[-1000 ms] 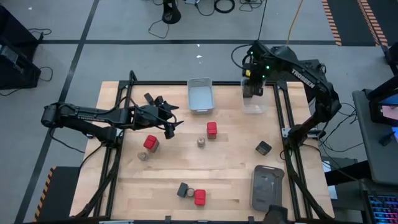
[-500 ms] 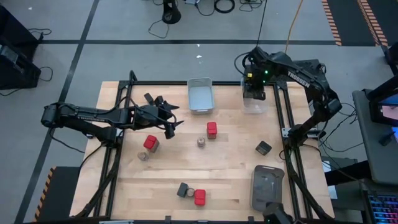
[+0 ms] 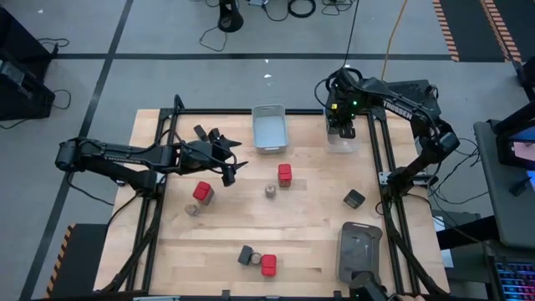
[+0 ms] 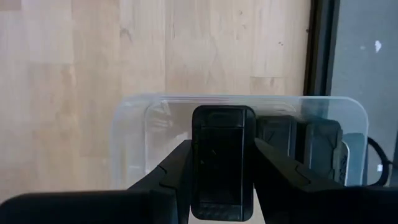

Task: Sort spices by type
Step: Put the black seasoning can into the transparent bin

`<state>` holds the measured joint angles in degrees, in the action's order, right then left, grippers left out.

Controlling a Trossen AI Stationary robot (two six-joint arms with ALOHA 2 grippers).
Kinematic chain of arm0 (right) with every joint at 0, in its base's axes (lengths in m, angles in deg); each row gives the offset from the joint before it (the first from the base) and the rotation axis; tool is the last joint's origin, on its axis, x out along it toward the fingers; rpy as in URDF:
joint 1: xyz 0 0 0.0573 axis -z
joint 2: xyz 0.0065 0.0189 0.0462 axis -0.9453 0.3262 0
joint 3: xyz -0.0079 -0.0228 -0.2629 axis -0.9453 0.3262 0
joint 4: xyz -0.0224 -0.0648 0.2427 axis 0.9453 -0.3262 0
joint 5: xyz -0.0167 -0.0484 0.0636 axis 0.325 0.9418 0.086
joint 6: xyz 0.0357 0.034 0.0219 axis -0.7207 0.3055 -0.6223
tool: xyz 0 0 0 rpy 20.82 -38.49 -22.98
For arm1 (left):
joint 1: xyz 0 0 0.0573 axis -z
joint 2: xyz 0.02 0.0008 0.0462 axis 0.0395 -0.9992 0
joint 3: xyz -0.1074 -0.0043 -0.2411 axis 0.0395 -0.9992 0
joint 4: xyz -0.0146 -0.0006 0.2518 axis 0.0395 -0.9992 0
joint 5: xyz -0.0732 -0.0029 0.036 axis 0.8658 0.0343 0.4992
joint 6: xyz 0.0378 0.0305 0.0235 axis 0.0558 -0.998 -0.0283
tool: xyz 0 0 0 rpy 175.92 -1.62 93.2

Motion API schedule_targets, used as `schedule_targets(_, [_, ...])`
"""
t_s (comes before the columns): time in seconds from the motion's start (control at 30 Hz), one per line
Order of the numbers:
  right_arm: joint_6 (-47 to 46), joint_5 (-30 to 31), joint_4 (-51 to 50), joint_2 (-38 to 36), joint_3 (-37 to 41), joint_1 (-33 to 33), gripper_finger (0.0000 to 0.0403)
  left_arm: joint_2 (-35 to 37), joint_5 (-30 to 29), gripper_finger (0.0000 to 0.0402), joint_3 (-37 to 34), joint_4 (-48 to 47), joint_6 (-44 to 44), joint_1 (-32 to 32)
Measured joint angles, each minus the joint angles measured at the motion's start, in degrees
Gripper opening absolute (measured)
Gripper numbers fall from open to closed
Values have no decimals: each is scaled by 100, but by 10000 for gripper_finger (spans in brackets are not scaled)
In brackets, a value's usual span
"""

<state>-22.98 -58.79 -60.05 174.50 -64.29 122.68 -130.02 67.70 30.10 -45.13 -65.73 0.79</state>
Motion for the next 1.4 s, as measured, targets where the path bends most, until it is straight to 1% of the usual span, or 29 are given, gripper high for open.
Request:
schedule_targets(0.43, [56,22,639,2,414,7,119,0,0,321,0,-23,-22,-1])
schedule_targets(1.0, [28,22,1050,7,773,9,119,0,32,321,0,-27,-16,0])
schedule_targets(1.4, [-140,19,1154,83,785,35,119,0,40,321,0,-27,120,0])
